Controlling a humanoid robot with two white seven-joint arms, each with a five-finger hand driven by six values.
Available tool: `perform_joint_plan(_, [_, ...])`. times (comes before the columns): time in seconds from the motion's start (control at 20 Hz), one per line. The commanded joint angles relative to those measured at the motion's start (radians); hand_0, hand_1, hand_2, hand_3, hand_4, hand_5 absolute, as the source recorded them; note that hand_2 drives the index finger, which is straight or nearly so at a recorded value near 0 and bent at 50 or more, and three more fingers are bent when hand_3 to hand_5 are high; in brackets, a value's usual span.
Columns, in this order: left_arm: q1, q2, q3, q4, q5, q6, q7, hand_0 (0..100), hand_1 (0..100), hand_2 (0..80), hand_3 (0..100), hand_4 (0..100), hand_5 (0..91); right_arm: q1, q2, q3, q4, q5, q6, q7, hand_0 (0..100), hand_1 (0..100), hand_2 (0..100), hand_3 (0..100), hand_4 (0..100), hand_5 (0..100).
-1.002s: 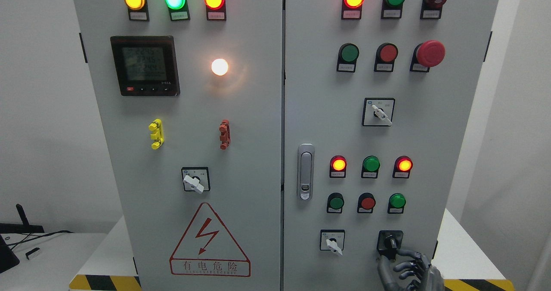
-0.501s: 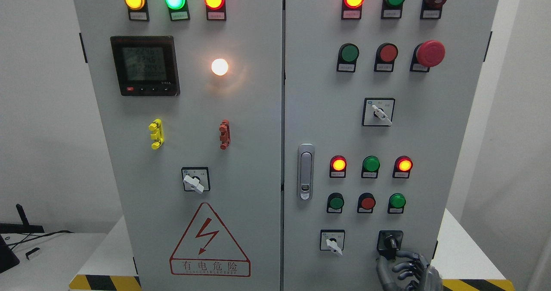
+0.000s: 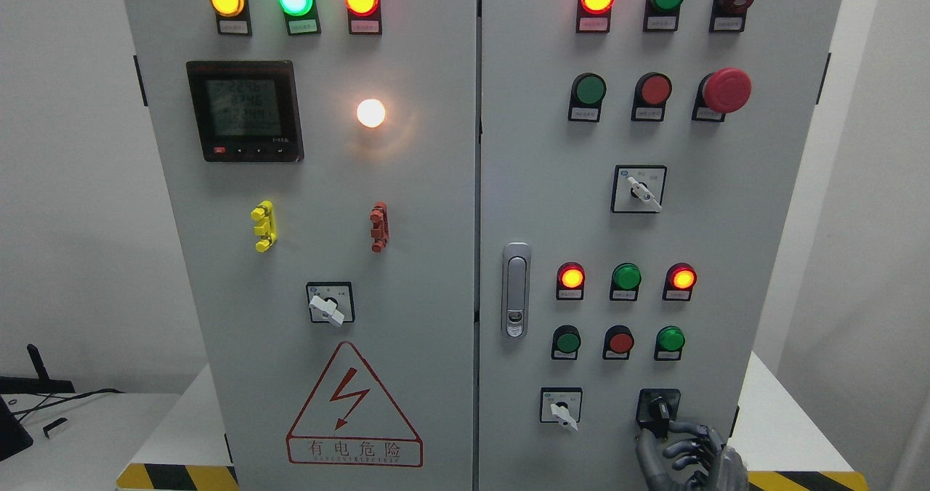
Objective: Trip black knob to open circuit
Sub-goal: 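Close the right hand fingers around the black rotary knob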
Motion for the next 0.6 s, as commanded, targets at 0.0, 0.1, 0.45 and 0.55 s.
perform_joint_plan(0.0, [0.000,0.001,0.000,0.001,-0.031,0.001,0.000,12,39,0.0,0,0,0.0,-0.002,0.000,0.001,0.001,0.000,0.002,-0.002,29,77,48,74,80,95])
perform_joint_plan(0.1, [0.000,0.001,0.000,-0.001,-0.031,0.001,0.000,12,39,0.0,0,0,0.0,-0.002,0.000,0.002,0.004,-0.002,0.002,0.000,29,77,49,75,81,95])
perform_joint_plan(0.45, [0.000,-0.001,0.000,-0.001,-0.031,0.001,0.000,12,39,0.0,0,0,0.0,-0.006,0.000,0.002,0.015,-0.002,0.002,0.000,29,76,49,75,81,95])
perform_joint_plan(0.55, [0.000,0.001,0.000,0.001,-0.031,0.001,0.000,12,39,0.0,0,0,0.0,-0.006,0.000,0.002,0.015,-0.002,0.002,-0.002,29,76,49,76,81,95])
